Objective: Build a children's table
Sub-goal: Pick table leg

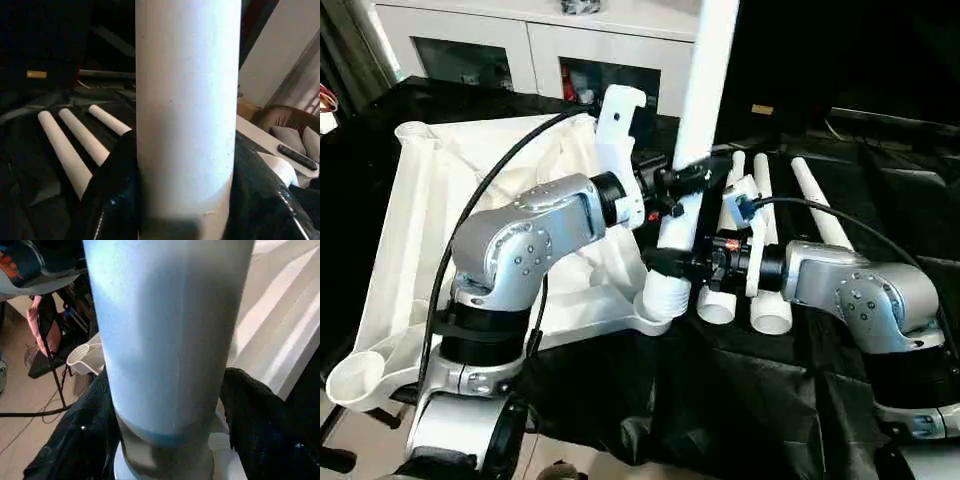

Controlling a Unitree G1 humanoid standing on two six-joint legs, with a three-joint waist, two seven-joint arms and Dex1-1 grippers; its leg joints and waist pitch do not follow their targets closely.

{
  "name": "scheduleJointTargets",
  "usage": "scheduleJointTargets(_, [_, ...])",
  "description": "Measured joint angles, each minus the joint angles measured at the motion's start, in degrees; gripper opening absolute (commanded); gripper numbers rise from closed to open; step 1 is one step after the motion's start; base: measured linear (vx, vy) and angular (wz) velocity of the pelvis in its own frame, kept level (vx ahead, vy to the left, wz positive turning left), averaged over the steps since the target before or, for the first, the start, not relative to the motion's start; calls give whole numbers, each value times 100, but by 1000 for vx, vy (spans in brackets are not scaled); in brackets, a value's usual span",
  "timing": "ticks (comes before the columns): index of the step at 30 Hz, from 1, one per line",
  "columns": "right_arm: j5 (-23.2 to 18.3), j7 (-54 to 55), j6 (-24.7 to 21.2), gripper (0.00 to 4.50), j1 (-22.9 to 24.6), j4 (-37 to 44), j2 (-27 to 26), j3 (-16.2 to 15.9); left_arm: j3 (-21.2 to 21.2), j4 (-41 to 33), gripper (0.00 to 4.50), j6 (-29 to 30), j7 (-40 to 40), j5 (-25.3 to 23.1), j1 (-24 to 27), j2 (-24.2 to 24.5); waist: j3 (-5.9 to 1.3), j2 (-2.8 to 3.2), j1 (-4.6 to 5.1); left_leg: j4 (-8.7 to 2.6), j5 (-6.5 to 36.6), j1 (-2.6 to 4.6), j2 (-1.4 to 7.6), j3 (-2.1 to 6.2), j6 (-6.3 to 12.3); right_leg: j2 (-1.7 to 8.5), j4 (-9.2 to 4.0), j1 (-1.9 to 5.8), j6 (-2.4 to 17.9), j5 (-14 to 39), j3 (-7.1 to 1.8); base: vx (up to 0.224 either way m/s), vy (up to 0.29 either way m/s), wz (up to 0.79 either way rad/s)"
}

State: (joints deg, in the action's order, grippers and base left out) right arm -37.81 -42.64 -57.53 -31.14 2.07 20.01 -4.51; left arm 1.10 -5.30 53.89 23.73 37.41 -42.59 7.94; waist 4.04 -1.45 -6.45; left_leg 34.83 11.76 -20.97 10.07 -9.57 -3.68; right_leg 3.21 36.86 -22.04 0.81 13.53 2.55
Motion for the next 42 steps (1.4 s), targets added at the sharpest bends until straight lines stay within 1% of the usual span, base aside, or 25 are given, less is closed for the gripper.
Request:
scheduleJointTargets(2, [10, -5, 0, 310, 0, 0, 2, -30, 2, 0, 186, 1, 32, 2, 1, 12, 0, 0, 0, 1, 0, 0, 0, 0, 0, 0, 2, 0, 0, 0, 0, 0, 0, 0])
scheduleJointTargets(3, [18, -13, 1, 291, 0, 0, 3, -52, 11, 0, 186, 1, 63, 3, 1, 22, 0, 0, 0, 2, 0, 0, 0, 0, 0, 0, 4, 0, 0, 0, -1, 0, 0, 0])
scheduleJointTargets(6, [18, -45, 0, 280, 0, 0, 26, -82, 29, 0, 186, 4, 126, 6, 1, 48, 0, 0, 0, 4, -1, 0, 0, 0, 1, 0, 9, 0, 0, 0, -1, 0, 0, 0])
scheduleJointTargets(7, [17, -54, 1, 269, 0, 1, 29, -105, 36, 0, 186, 9, 140, 5, 1, 60, 0, 0, 0, 4, -1, 1, 0, 0, 1, 0, 10, 0, 0, 0, -1, 0, 0, 0])
scheduleJointTargets(8, [17, -65, 1, 249, 0, 2, 29, -110, 38, 1, 186, 14, 151, 5, 1, 62, 0, 0, 0, 4, -1, 1, 0, 0, 2, 0, 11, 0, 0, 0, -1, 0, 0, 0])
scheduleJointTargets(9, [18, -88, 1, 249, 0, 1, 31, -115, 39, 0, 186, 16, 164, 5, 1, 63, 0, 0, 0, 4, -2, 1, 0, 1, 3, 0, 12, 0, 0, 0, -1, 0, 0, 0])
scheduleJointTargets(10, [19, -113, 8, 233, 0, 1, 37, -129, 41, 0, 186, 21, 174, 5, 1, 65, 0, 0, -1, 4, -2, 1, 0, 1, 4, 0, 13, 0, 0, 0, -1, 0, 0, 0])
scheduleJointTargets(12, [22, -142, 21, 226, -1, 2, 36, -163, 57, 1, 186, 31, 183, 5, 2, 80, 0, 0, 0, 4, -3, 1, 0, 1, 5, 0, 14, 0, 0, 0, -1, 0, 0, 0])
scheduleJointTargets(14, [32, -152, 22, 205, 0, 2, 36, -189, 92, 0, 186, 34, 209, 4, 3, 97, 0, 0, -1, 4, -4, 1, 0, 1, 6, 0, 15, 0, 0, 0, 0, 0, 0, 0])
scheduleJointTargets(19, [73, -152, 76, 192, -1, -5, 32, -244, 151, 1, 186, 7, 251, -54, 5, 180, 0, 0, -3, 6, -11, 0, 0, 2, -5, 0, 15, 0, 0, -1, 0, 0, 0, 0])
scheduleJointTargets(20, [93, -151, 89, 191, -1, -8, 30, -260, 190, 1, 220, -22, 287, -95, 5, 205, 0, 0, -2, 6, -11, 0, 0, 2, -5, 0, 15, 0, 0, -1, 0, 0, 0, 0])
scheduleJointTargets(21, [135, -145, 112, 191, 0, -20, 18, -269, 254, 3, 220, -86, 334, -153, 5, 253, 0, 0, -3, 6, -12, 0, 0, 2, -7, 0, 15, 0, -1, -1, 0, 0, 0, 0])
scheduleJointTargets(22, [167, -128, 146, 190, 0, -36, 11, -279, 303, 5, 255, -141, 359, -224, 5, 288, 0, 0, -2, 6, -17, 1, 1, 2, -14, 0, 16, 0, -1, -1, 0, 0, 0, 0])
scheduleJointTargets(24, [199, -103, 167, 190, 0, -51, -3, -279, 330, 12, 261, -215, 363, -290, 5, 292, 0, 0, -3, 6, -18, 1, 1, 3, -17, 0, 16, 0, -1, -1, 1, 0, 0, 0])
scheduleJointTargets(27, [273, 94, 208, 190, 0, -230, -88, -258, 105, 69, 268, -623, 238, -348, 2, 140, 0, 0, 2, 6, -22, -1, 1, 3, -18, 0, 16, 0, -2, -4, 1, 0, 0, 0])
scheduleJointTargets(28, [284, 134, 210, 190, 0, -294, -126, -257, 7, 70, 289, -795, 197, -354, -14, 118, 0, 0, 5, 6, -22, -2, 1, 3, -18, 0, 16, 0, -1, -5, 1, 0, 0, 0])
scheduleJointTargets(29, [299, 151, 233, 190, -2, -320, -140, -257, -70, 87, 293, -911, 161, -356, -40, 95, 0, 0, 2, 5, -24, -2, 1, 3, -20, 0, 17, 0, -1, -5, 2, 0, 0, 0])
scheduleJointTargets(31, [375, 204, 426, 190, -55, -449, -213, -239, -344, 173, 293, -1302, 65, -360, -114, 3, -1, 2, 4, 6, -25, -2, 2, 5, -21, 0, 17, 0, -1, -6, 3, 0, 0, 0])
scheduleJointTargets(33, [425, 278, 589, 190, -96, -560, -306, -172, -530, 240, 293, -1581, -1, -395, -184, 14, -1, 2, 4, 5, -26, -2, 2, 5, -23, 0, 18, 0, -1, -7, 4, 0, 0, 0])
scheduleJointTargets(35, [505, 484, 799, 190, -182, -713, -479, -46, -698, 260, 293, -1856, -30, -508, -249, 159, -2, 5, 12, 4, -28, 0, 3, 5, -26, 0, 18, 0, -1, -9, 5, 0, 0, 0])
scheduleJointTargets(36, [547, 545, 878, 190, -223, -755, -507, -20, -744, 248, 293, -1903, -22, -525, -253, 250, -2, 5, 9, 4, -28, 0, 3, 5, -26, 0, 17, 0, -1, -9, 5, 0, 0, 0])
scheduleJointTargets(37, [642, 657, 1071, 190, -273, -806, -581, 6, -745, 181, 293, -1917, 56, -586, -210, 469, -3, 6, 16, 4, -28, 4, 3, 6, -27, 0, 18, -3, -1, -9, 7, 0, 0, 0])
scheduleJointTargets(38, [664, 715, 1183, 190, -284, -814, -598, 41, -752, 162, 293, -1917, 113, -626, -178, 569, -4, 7, 12, 4, -28, 4, 3, 6, -27, 0, 17, -5, -1, -9, 7, 0, 0, 0])
scheduleJointTargets(40, [823, 877, 1554, 190, -356, -952, -741, 91, -570, -96, 293, -1942, 434, -844, 194, 1108, -12, 21, 27, 4, -27, 10, 3, 5, -27, 0, 16, -8, -1, -9, 6, 0, 0, 0])
scheduleJointTargets(42, [960, 975, 1838, 190, -418, -1072, -798, 114, -312, -151, 293, -2031, 695, -1149, 578, 1499, -12, 22, 31, 4, -28, 5, 3, 5, -29, 0, 18, -20, -1, -9, 7, 0, 0, 0])
